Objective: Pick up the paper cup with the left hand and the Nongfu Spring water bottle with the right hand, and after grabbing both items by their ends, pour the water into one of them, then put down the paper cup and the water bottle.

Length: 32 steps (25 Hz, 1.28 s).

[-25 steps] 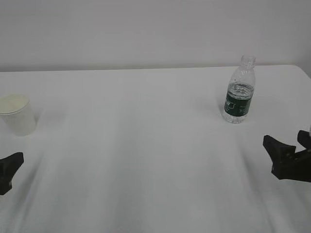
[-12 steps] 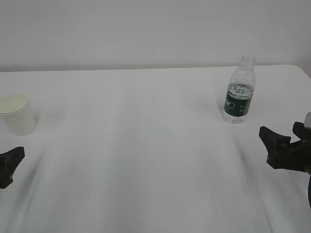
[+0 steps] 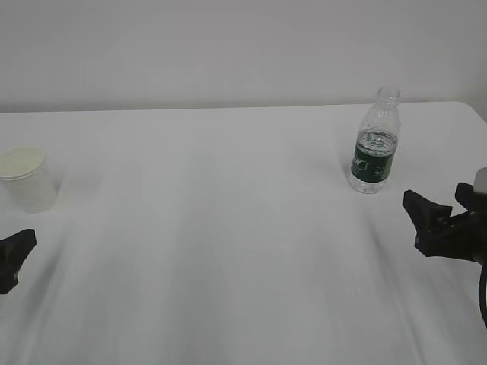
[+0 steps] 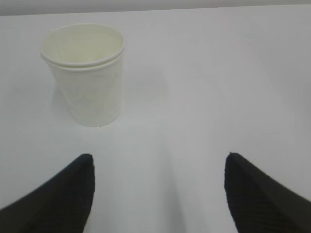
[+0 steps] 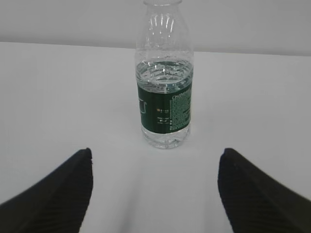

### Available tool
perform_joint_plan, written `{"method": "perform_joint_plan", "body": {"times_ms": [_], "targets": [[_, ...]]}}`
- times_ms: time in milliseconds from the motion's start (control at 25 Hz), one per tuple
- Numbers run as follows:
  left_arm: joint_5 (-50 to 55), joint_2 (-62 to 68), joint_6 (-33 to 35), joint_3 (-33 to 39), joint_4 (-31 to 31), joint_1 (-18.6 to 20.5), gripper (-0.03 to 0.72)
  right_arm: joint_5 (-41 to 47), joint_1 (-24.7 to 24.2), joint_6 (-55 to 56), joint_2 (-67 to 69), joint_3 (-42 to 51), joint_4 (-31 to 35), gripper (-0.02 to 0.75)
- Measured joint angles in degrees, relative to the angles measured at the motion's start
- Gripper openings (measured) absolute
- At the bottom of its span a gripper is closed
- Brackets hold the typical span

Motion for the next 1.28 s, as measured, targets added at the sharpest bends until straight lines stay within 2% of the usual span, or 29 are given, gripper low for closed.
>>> {"method": "perform_joint_plan", "body": {"times_ms": [1280], "targets": [[0.00,3.55,-0.03,-4.61,-1.29,0.00,0.592,-0.11,0.00,0.00,12.63,-10.80,-1.98,0.613]]}}
